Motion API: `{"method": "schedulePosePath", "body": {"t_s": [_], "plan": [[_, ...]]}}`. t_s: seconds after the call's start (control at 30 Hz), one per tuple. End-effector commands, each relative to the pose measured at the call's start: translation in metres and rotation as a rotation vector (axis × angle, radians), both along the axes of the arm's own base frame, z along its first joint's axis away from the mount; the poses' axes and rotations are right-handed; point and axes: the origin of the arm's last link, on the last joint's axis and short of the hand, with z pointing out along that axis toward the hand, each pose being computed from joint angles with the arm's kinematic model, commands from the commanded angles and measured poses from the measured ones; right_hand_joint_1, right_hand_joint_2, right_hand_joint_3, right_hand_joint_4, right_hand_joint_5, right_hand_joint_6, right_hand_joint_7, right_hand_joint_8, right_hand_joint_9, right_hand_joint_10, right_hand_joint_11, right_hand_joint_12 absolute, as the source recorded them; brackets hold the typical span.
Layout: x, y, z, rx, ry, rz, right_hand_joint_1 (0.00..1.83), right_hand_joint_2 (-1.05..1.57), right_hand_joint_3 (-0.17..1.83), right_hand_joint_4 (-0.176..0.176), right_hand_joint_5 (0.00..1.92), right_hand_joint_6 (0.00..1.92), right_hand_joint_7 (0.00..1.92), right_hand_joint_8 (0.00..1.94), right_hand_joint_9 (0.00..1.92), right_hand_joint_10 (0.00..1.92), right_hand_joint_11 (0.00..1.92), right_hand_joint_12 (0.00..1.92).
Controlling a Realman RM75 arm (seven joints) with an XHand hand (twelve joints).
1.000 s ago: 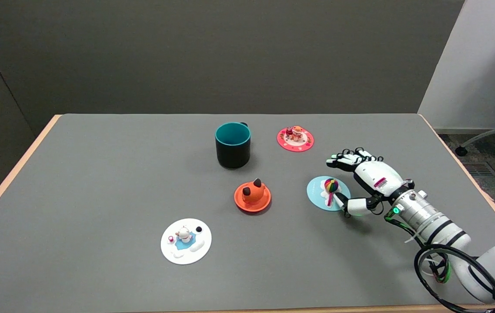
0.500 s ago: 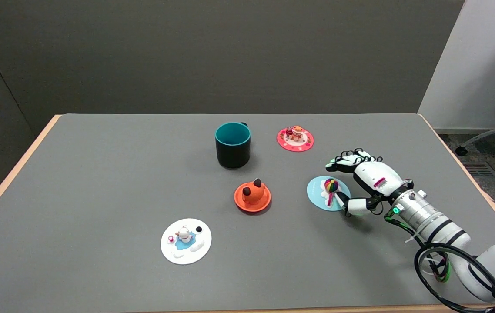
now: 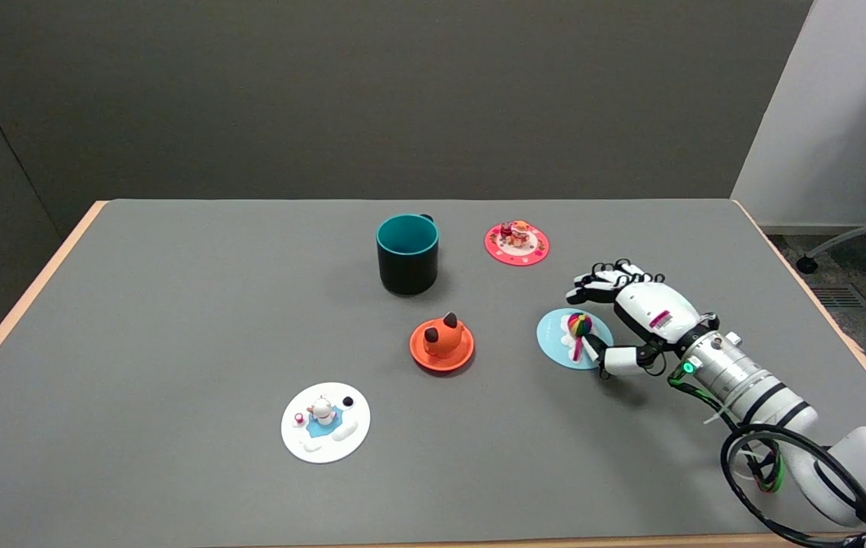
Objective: Pick up the cup lid with blue sky.
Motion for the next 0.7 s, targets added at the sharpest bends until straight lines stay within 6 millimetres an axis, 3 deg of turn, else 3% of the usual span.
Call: {"method": "schedulePosePath", "body": {"t_s": [0.03, 0.43, 0.47, 0.7], "plan": [[-0.0042, -0.0031, -0.0057, 0.007, -0.012, -0.01, 1.02, 0.83, 0.84, -0.091, 0.53, 0.31, 0.26, 0.49, 0.21, 0.7, 0.0, 1.28], [-0.0057, -0.0041, -0.0095, 0.011, -0.02, -0.01, 1.03, 0.83, 0.84, -0.089, 0.53, 0.32, 0.26, 0.49, 0.21, 0.7, 0.0, 1.28], [-0.0057, -0.0041, -0.0095, 0.011, -0.02, -0.01, 1.03, 0.92, 0.67, -0.084, 0.55, 0.29, 0.27, 0.46, 0.21, 0.72, 0.0, 1.24], [-0.0056, -0.0038, -0.0092, 0.007, -0.025, -0.008, 1.01, 0.95, 0.64, -0.054, 0.51, 0.42, 0.24, 0.49, 0.2, 0.74, 0.0, 1.23]]}}
